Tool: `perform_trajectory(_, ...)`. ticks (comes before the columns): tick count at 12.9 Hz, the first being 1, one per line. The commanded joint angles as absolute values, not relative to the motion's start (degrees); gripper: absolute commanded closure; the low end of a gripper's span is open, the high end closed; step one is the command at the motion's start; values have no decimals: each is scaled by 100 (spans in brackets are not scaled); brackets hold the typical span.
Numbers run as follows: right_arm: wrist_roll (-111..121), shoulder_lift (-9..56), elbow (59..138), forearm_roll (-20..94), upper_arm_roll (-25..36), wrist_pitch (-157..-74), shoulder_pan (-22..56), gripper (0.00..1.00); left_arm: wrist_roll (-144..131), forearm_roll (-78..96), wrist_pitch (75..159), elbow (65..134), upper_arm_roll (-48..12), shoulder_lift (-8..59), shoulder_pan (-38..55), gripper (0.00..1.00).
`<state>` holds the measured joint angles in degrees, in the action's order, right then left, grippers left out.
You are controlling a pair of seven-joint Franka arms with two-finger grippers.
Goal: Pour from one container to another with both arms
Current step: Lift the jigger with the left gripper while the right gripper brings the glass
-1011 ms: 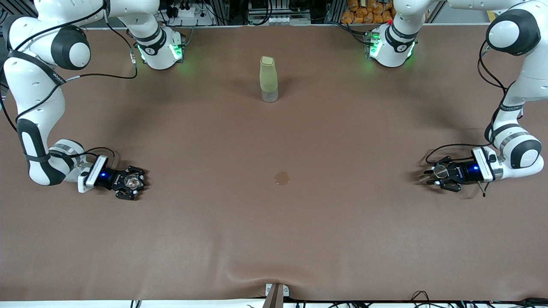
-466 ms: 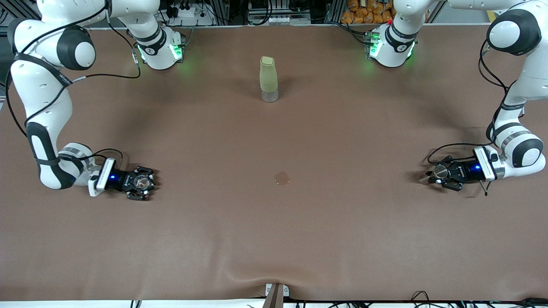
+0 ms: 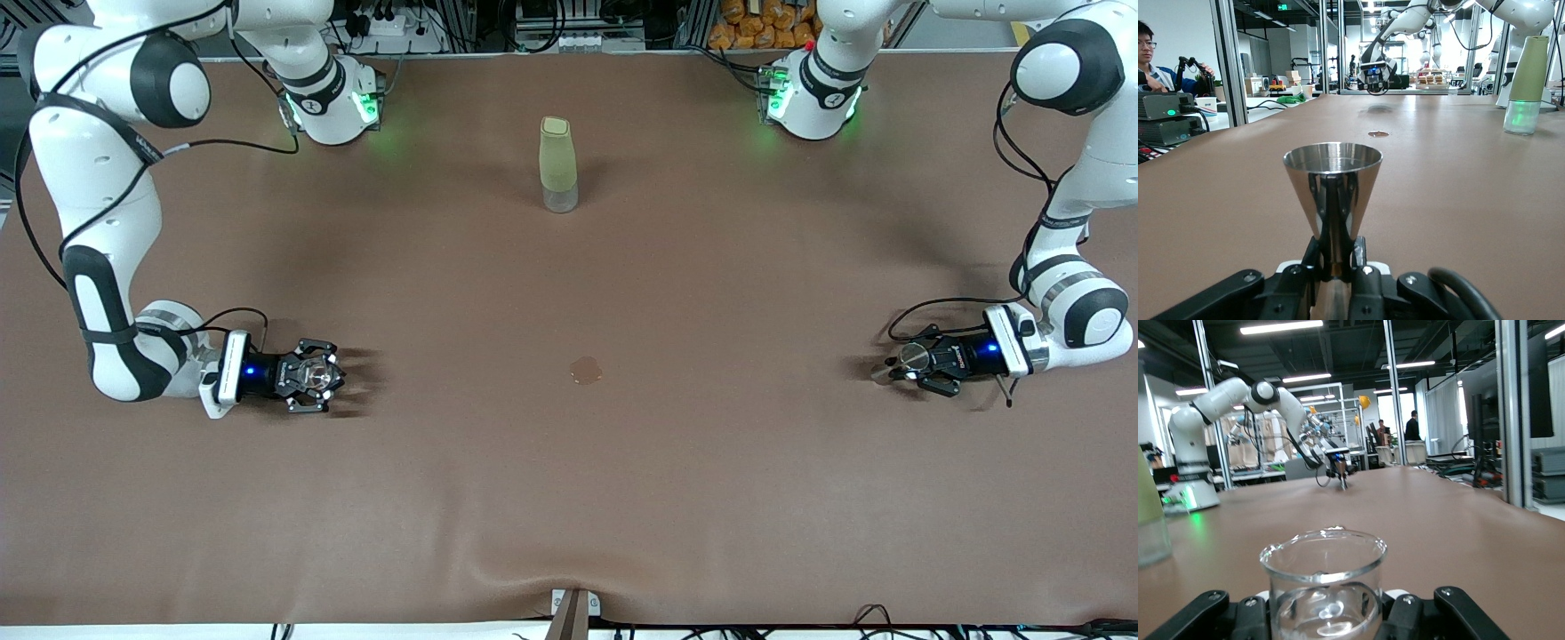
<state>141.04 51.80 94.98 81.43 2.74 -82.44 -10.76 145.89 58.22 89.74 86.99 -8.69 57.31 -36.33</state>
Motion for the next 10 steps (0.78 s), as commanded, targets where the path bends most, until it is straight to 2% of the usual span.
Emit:
perform_trajectory(1, 13607, 4222, 10448, 8384, 325, -8271, -853, 100, 14292, 5959, 8921, 8613, -844, 5801, -3630, 100)
perform_trajectory(5, 13141, 2921, 11301, 8464, 369, -8306, -590, 100, 13748, 5924, 8912, 8561, -975, 5538, -3577, 100)
perform_trajectory(8, 12693, 2217, 11434, 8517, 396, -8314, -440, 100, 13702, 5836, 8903, 8184, -1212, 5485, -3402, 100)
perform_trajectory(10, 12508, 1830, 11548, 8604, 404, -8323, -352, 100, 13728, 5687, 8903, 8165, -1449, 5423, -3358, 100)
